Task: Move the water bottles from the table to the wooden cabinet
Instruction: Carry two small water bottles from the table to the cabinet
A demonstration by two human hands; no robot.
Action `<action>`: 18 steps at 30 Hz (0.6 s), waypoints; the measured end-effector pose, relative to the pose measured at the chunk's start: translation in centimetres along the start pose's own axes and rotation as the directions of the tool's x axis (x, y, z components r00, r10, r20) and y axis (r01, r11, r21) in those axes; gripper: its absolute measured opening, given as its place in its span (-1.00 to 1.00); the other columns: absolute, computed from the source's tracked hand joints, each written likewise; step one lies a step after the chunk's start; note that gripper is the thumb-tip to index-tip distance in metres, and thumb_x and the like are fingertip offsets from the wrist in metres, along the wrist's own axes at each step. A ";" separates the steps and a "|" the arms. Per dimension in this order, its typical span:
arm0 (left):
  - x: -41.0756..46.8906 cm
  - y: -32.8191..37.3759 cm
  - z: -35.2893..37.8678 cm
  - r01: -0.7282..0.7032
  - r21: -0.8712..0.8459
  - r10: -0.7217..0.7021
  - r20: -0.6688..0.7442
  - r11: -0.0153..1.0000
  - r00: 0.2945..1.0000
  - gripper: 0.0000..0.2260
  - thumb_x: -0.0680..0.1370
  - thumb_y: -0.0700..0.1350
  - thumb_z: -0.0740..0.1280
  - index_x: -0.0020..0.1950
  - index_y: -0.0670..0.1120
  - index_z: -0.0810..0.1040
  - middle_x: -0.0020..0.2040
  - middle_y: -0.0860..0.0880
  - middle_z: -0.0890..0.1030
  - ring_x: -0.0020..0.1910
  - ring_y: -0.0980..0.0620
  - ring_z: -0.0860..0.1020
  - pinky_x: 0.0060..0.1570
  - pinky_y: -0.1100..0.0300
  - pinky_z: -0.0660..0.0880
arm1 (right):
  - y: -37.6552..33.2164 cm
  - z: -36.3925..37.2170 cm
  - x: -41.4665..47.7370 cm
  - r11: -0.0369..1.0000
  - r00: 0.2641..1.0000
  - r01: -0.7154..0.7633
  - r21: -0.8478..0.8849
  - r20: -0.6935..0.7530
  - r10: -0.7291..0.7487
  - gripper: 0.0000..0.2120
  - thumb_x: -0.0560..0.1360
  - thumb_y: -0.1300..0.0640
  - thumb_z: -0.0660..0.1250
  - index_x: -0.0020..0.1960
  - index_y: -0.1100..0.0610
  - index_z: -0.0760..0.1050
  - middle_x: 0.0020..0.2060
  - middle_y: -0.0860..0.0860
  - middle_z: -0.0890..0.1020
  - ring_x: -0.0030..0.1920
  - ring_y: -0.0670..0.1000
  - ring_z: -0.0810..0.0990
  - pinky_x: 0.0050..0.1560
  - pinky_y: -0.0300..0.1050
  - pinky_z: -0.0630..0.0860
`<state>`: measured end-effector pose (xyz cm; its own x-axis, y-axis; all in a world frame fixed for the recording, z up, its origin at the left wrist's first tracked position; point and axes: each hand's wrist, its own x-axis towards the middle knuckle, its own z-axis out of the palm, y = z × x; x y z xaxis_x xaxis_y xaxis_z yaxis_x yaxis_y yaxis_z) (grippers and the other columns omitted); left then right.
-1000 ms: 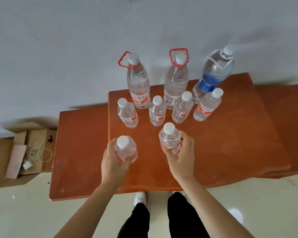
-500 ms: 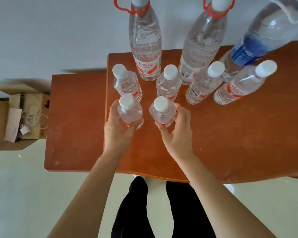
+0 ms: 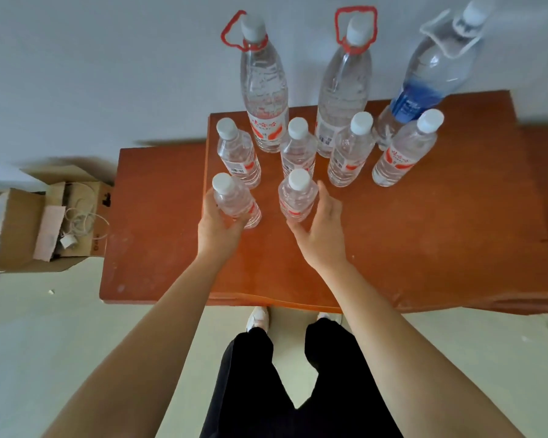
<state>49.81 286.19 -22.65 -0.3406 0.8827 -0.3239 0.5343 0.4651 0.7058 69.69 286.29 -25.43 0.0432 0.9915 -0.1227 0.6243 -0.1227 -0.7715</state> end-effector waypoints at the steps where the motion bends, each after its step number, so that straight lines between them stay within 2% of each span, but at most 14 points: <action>1: -0.5 0.4 -0.3 0.000 0.066 -0.002 0.040 0.998 0.999 -0.33 0.55 -0.02 0.45 0.56 -0.02 0.19 0.42 -0.02 0.48 0.32 -0.07 0.51 0.23 -0.02 0.50 | -0.2 -0.8 -0.6 0.999 0.999 -0.026 -0.036 0.037 0.027 -0.12 0.54 -0.07 0.46 0.65 0.05 -0.02 0.51 0.16 0.25 0.47 0.11 0.38 0.34 0.03 0.48; 4: -3.6 0.8 -1.6 0.030 0.191 -0.039 0.042 0.981 0.998 -0.38 0.63 0.07 0.32 0.61 -0.03 0.14 0.57 -0.05 0.31 0.52 -0.11 0.32 0.44 -0.12 0.35 | -0.4 -2.8 -2.7 0.990 0.992 -0.079 -0.114 0.085 0.089 -0.17 0.59 -0.09 0.37 0.65 0.04 -0.06 0.53 0.18 0.23 0.50 0.19 0.36 0.38 0.13 0.47; 7: -8.0 0.8 -2.6 0.044 0.254 -0.022 -0.089 0.966 0.996 -0.48 0.69 0.12 0.15 0.61 -0.01 0.15 0.59 -0.06 0.26 0.56 -0.11 0.22 0.47 -0.14 0.28 | -0.6 -3.2 -5.0 0.986 0.993 -0.062 -0.154 0.094 0.077 -0.32 0.66 -0.11 0.24 0.64 0.06 0.01 0.52 0.18 0.24 0.47 0.19 0.38 0.31 0.12 0.50; 9: -11.2 0.1 -3.9 0.056 0.305 -0.003 -0.170 0.951 0.985 -0.52 0.70 0.12 0.08 0.60 0.00 0.18 0.60 -0.08 0.24 0.57 -0.13 0.18 0.49 -0.16 0.22 | -1.4 -2.8 -6.5 0.984 0.988 0.008 -0.178 0.154 0.020 -0.39 0.68 -0.13 0.17 0.63 0.04 0.06 0.53 0.19 0.21 0.47 0.20 0.37 0.33 0.13 0.49; 12: -16.5 -2.1 -7.6 0.164 0.343 -0.074 -0.260 0.925 0.963 -0.47 0.68 0.20 -0.04 0.61 0.02 0.17 0.63 -0.10 0.16 0.60 -0.13 0.09 0.54 -0.18 0.09 | -4.7 -1.4 -9.1 0.962 0.959 0.181 -0.204 0.252 -0.128 -0.43 0.69 -0.15 0.10 0.63 0.02 0.11 0.56 0.23 0.21 0.53 0.25 0.28 0.45 0.23 0.39; 14: -18.8 -3.0 -11.0 0.202 0.406 -0.067 -0.322 0.891 0.944 -0.41 0.65 0.26 -0.12 0.62 0.03 0.13 0.64 -0.10 0.11 0.62 -0.13 0.05 0.55 -0.21 0.04 | -8.0 -0.5 -10.3 0.924 0.926 0.316 -0.215 0.282 -0.250 -0.43 0.69 -0.19 0.04 0.63 0.03 0.15 0.56 0.26 0.23 0.55 0.28 0.24 0.51 0.26 0.28; 18: -25.5 -4.7 -22.4 0.287 0.418 -0.007 -0.556 0.862 0.831 -0.41 0.64 0.25 -0.10 0.63 0.03 0.13 0.64 -0.12 0.10 0.62 -0.14 0.02 0.54 -0.25 0.02 | -19.3 1.4 -13.6 0.783 0.776 0.598 -0.174 0.370 -0.510 -0.39 0.67 -0.27 -0.05 0.62 -0.01 0.16 0.59 0.25 0.17 0.58 0.29 0.16 0.53 0.38 0.16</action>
<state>38.68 259.97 -3.63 -0.7169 0.6930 0.0766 0.6863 0.6821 0.2524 55.93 275.08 -9.74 -0.5738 0.8162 0.0674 0.6504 0.5042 -0.5681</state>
